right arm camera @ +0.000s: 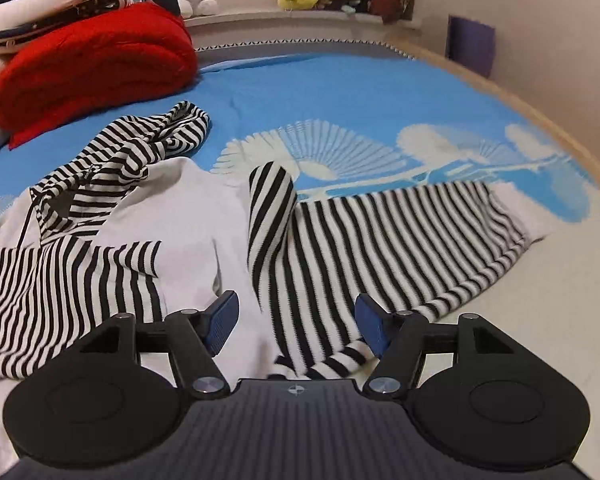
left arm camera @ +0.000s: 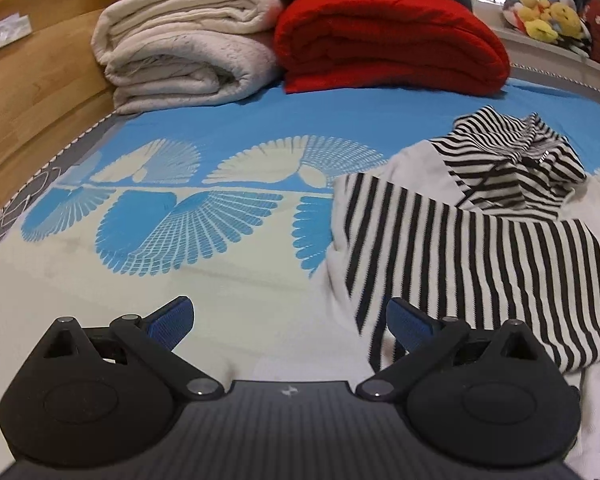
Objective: Fold small clothes
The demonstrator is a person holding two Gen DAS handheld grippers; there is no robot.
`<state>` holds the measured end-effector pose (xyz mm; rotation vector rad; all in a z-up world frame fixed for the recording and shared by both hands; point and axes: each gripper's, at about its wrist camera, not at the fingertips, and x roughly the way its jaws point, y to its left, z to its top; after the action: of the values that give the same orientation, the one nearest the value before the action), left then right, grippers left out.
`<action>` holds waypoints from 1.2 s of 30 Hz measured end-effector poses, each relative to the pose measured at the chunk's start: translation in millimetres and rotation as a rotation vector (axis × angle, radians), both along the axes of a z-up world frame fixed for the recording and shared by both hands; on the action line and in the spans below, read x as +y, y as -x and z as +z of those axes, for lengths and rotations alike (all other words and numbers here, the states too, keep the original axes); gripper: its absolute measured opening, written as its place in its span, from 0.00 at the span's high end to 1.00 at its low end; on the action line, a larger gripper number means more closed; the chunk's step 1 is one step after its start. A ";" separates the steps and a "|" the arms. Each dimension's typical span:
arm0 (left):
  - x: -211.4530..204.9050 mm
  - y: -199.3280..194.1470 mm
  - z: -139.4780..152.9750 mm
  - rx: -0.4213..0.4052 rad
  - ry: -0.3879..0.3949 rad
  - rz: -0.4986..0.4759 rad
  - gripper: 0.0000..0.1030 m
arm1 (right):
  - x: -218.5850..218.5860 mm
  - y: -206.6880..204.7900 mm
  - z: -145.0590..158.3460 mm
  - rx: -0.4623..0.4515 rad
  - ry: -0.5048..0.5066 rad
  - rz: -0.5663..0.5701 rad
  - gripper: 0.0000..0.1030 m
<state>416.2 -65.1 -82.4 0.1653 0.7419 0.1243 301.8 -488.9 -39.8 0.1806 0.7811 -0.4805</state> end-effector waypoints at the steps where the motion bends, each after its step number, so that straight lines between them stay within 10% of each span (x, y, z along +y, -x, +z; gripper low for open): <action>1: -2.0 0.3 -1.1 0.000 -0.006 -0.004 0.00 | 1.4 2.6 2.2 -0.006 0.006 0.005 0.36; 36: -9.7 -6.9 -19.4 0.020 -0.079 -0.012 0.00 | -48.0 12.1 -26.6 0.065 -0.007 -0.067 0.35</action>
<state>423.1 -74.8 -101.9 0.2468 0.7560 0.1413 289.7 -537.0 -66.4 0.1983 0.8423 -0.5490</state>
